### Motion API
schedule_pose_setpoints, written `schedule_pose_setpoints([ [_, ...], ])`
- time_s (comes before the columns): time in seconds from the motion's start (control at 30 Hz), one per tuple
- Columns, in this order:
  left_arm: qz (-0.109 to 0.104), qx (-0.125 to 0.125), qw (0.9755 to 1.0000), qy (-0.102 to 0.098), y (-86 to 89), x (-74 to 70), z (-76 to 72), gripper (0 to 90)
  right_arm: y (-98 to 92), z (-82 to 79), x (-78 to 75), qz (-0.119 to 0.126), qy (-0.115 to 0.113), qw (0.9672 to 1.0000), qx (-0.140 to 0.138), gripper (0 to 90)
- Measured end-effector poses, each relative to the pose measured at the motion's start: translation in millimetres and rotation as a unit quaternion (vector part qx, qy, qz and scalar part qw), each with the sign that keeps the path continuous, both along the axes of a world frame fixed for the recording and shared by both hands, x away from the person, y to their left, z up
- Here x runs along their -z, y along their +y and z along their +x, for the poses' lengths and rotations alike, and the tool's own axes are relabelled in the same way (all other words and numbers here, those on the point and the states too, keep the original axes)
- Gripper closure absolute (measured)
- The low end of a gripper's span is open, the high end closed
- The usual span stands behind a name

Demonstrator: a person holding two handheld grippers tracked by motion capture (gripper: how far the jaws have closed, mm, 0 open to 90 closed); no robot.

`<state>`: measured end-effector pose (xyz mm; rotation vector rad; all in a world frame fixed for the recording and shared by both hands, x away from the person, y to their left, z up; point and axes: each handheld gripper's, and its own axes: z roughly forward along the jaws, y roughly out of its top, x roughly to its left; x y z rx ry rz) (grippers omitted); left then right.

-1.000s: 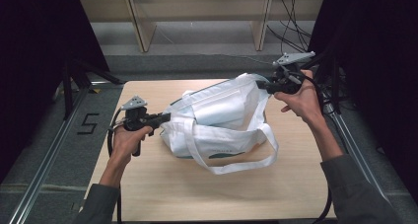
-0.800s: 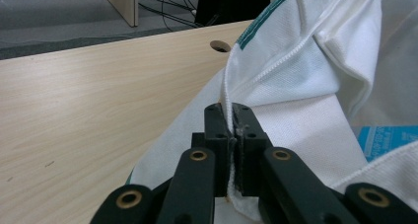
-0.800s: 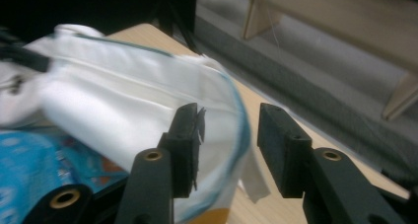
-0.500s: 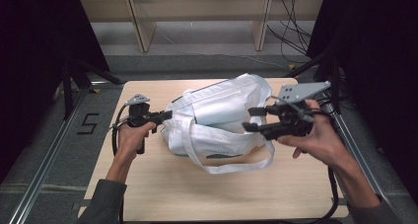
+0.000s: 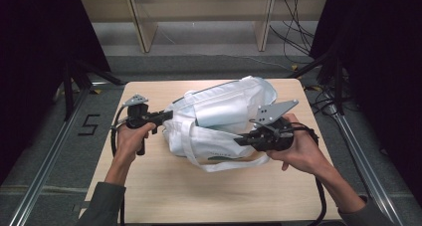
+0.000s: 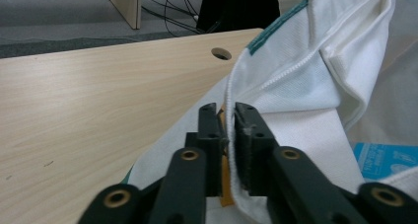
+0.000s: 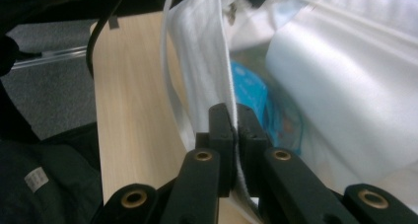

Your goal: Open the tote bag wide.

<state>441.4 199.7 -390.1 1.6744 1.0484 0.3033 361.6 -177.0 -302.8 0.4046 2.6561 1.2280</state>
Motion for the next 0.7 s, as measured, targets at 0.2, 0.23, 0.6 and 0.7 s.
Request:
schedule_pose_setpoints([
  [0.2, -0.028, 0.008, 0.9992, -0.026, 4.5, -17.5, -8.9, 82.4, -3.9, 6.1, -35.8, 0.034, -0.034, 0.9987, 0.015, 88.8],
  [0.23, -0.027, 0.009, 0.999, -0.035, 5.0, -23.0, -10.5, 84.0, -4.6, 9.9, -44.0, 0.043, -0.043, 0.9979, 0.022, 88.8],
  [0.6, -0.009, -0.003, 0.9984, -0.055, 9.0, -50.5, -3.7, 85.6, 8.3, 63.8, -91.2, 0.049, -0.078, 0.9926, 0.08, 89.0],
  [0.7, -0.022, 0.005, 0.999, -0.039, 10.3, -35.7, -0.7, 85.4, 6.8, 65.1, -78.4, 0.047, -0.066, 0.9941, 0.073, 88.9],
])
